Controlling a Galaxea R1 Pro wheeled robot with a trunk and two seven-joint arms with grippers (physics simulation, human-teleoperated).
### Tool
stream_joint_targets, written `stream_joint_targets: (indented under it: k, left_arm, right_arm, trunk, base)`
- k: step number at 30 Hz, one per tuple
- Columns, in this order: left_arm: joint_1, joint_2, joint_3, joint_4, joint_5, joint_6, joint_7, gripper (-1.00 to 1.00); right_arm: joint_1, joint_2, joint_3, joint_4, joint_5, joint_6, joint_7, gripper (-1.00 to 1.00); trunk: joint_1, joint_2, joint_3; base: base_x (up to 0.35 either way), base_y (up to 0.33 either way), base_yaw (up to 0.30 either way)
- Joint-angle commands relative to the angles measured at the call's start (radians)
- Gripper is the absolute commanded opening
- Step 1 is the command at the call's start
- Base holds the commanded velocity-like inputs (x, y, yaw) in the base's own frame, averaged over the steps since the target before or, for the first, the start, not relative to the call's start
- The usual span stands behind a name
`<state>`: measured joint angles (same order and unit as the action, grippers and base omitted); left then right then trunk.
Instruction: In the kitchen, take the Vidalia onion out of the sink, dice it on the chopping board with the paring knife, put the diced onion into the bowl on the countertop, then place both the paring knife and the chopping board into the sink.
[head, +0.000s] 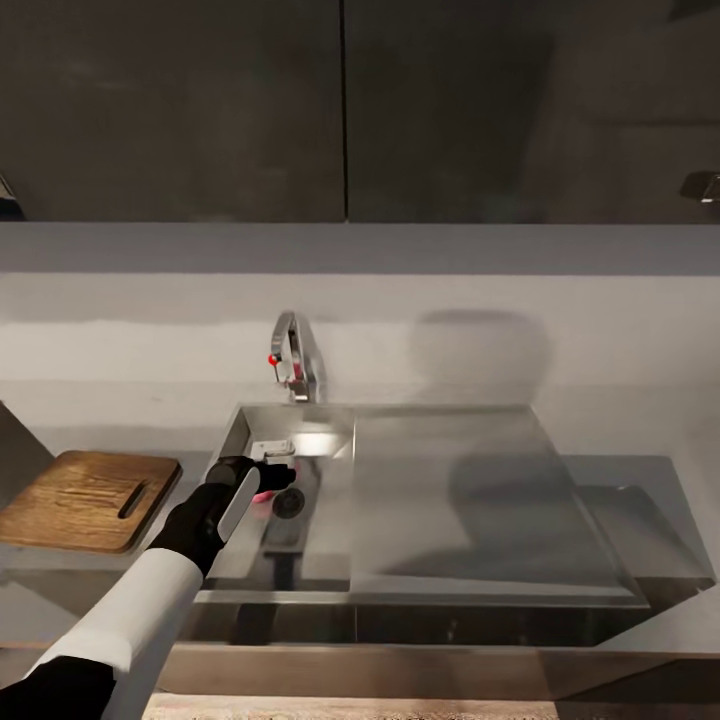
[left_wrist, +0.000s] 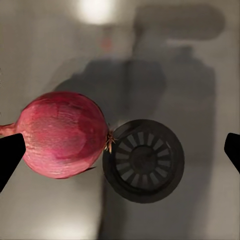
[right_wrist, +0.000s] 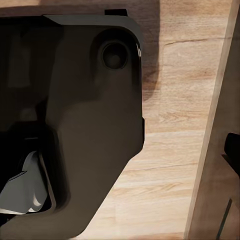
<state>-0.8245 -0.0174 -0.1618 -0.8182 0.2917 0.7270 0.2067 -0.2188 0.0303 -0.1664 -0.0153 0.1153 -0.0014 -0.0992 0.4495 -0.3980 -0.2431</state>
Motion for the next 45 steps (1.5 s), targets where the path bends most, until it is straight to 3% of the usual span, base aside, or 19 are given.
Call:
stream_joint_targets:
  k: [1,17,34,45]
  left_arm:
    - [-0.001,0.0,-0.002,-0.002,0.011,0.003,0.009,1.0]
    - [-0.001,0.024,0.002,-0.046,0.009,0.003,0.012,1.0]
    - [-0.001,0.03,0.001,-0.048,0.008,0.003,0.012,1.0]
    - [-0.001,0.03,0.001,-0.087,-0.018,0.005,0.013,1.0]
  right_arm:
    - [-0.001,0.0,-0.008,0.0,0.01,0.0,-0.004,1.0]
    - [-0.001,0.0,-0.008,0.0,0.01,0.0,-0.002,1.0]
    - [-0.001,0.0,-0.008,0.0,0.01,0.0,-0.002,1.0]
    - [-0.001,0.0,-0.008,0.0,0.01,0.0,-0.001,1.0]
  trunk:
    - [0.0,-0.002,-0.003]
    - [0.0,-0.002,-0.029]
    - [0.0,-0.002,-0.056]
    - [0.0,-0.002,-0.074]
  base:
    - [0.0,0.0,0.0]
    - [0.0,0.0,0.0]
    - [0.0,0.0,0.0]
    - [0.0,0.0,0.0]
